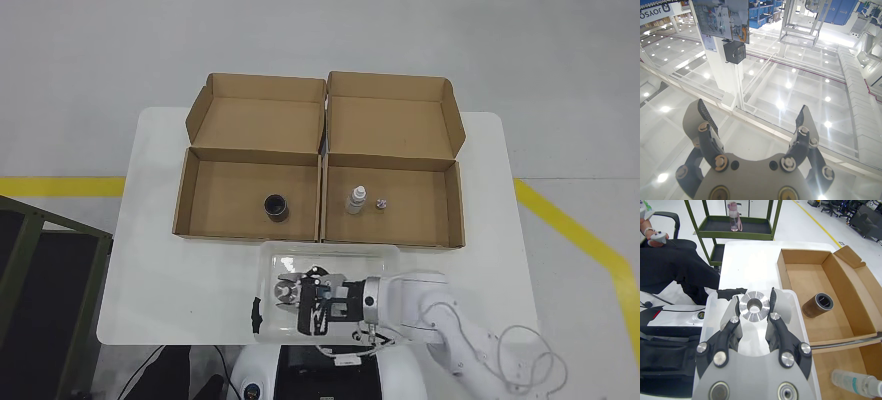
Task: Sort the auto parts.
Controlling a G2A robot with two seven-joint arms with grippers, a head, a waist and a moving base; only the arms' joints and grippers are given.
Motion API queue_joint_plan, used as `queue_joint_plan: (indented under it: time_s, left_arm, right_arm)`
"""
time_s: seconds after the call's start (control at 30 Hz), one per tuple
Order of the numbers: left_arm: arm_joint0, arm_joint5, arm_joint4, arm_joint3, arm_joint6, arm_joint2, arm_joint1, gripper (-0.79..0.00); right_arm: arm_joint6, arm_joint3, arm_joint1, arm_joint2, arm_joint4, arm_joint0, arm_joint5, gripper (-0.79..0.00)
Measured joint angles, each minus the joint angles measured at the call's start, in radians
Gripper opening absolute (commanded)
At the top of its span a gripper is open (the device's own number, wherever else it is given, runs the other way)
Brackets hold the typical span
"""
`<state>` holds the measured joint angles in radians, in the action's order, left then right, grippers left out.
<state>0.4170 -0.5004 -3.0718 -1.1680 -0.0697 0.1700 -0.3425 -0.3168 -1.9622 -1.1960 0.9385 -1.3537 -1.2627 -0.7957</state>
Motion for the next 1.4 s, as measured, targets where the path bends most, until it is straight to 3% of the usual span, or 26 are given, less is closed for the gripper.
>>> queue_joint_plan:
  time_s: [0.9,1.4]
  left_arm:
    - [0.000,0.000,0.000,0.000,0.000,0.000,0.000,0.000]
    - [0.000,0.000,0.000,0.000,0.000,0.000,0.000,0.000]
  right_arm:
    - [0.092,-0.245,0.028,0.228,0.197,0.011,0.060,-0.785]
    - [0.268,-0.325,0.039,0.372,0.253,-0.042,0.084,-0.785]
